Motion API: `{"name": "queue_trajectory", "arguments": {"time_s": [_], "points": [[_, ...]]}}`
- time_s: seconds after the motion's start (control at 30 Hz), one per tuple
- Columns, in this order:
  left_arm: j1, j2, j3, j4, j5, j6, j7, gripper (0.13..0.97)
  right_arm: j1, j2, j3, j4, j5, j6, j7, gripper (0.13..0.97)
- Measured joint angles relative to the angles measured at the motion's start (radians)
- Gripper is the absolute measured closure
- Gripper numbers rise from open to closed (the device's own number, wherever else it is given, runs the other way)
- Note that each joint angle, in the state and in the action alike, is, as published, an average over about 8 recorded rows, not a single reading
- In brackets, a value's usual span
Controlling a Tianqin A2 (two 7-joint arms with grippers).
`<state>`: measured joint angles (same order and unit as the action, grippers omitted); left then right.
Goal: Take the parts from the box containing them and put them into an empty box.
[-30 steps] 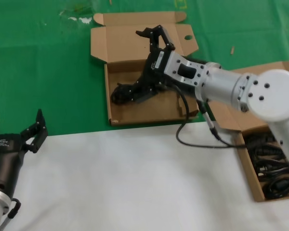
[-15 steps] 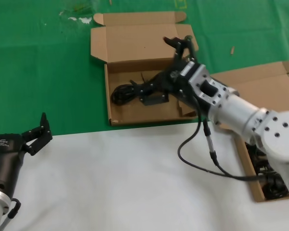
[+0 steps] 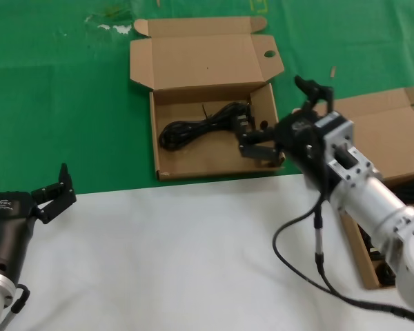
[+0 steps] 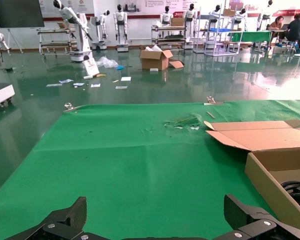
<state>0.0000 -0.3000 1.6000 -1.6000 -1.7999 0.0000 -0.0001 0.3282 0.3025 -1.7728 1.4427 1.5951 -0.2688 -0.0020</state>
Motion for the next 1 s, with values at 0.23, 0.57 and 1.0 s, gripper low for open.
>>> {"name": "queue_trajectory", "arguments": {"time_s": [0.23,0.57,1.0], "points": [[0.0,0.0,0.0,0.0,0.0,0.0,0.0,0.132,-0.108,-0.001,0.057,0.052,0.068,0.089,0.001,0.129],[0.0,0.0,0.0,0.0,0.0,0.0,0.0,0.132,-0.257,-0.002,0.135,0.123,0.16,0.21,0.002,0.129],[0.0,0.0,0.0,0.0,0.0,0.0,0.0,0.132,-0.289,-0.002,0.152,0.139,0.18,0.237,0.002,0.129]]}}
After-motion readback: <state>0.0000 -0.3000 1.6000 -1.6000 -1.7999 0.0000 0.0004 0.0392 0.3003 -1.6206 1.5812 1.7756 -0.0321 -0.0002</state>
